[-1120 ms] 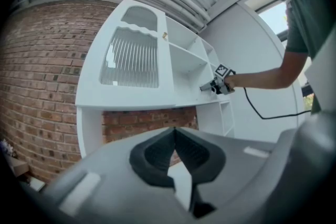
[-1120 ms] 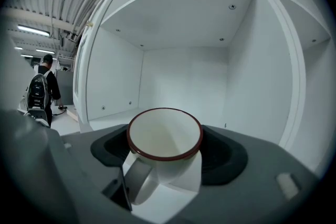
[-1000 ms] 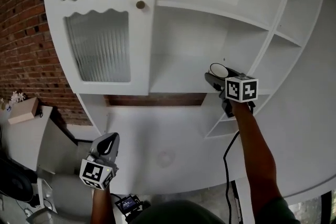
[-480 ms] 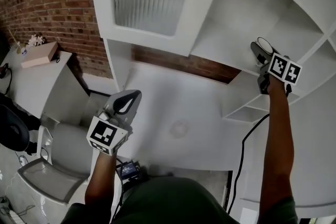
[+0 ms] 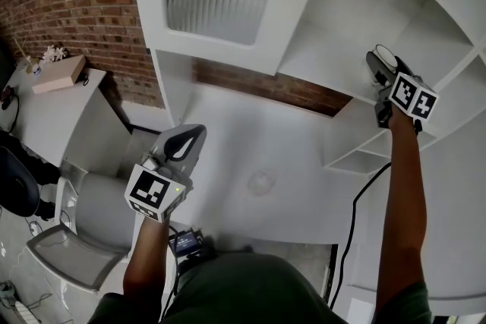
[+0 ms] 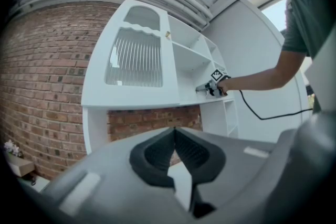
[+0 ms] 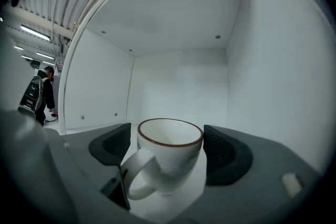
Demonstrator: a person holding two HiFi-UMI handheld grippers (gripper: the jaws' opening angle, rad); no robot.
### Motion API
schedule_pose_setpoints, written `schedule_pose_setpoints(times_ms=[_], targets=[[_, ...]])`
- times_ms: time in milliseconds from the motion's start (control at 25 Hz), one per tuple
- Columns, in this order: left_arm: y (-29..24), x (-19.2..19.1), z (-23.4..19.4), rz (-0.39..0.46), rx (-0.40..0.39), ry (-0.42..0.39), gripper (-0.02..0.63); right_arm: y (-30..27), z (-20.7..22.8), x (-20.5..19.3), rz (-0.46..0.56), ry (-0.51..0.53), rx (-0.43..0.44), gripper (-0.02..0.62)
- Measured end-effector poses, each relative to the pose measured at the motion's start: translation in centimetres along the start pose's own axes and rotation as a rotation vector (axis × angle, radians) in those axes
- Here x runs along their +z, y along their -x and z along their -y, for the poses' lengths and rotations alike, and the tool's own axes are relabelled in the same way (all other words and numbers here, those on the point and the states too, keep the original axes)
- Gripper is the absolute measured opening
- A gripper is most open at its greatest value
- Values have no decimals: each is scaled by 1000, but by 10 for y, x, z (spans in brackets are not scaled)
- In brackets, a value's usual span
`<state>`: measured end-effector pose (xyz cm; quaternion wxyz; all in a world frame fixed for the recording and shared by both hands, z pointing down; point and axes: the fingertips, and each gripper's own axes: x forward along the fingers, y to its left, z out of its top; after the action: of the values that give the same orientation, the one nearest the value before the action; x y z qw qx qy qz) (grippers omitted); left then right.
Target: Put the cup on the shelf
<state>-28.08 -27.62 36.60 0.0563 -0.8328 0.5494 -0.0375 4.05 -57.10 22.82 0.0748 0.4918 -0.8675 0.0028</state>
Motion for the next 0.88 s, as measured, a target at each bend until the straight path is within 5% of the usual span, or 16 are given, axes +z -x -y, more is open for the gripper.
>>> schedule_pose_setpoints(times_ms=[600,880], targets=[[-4,11,19,0,-50,-22,2,96,-23,46,247,14,-42,428],[-5,16,23,6,-63,-32,2,162,-67,39,344,55,-54,196]])
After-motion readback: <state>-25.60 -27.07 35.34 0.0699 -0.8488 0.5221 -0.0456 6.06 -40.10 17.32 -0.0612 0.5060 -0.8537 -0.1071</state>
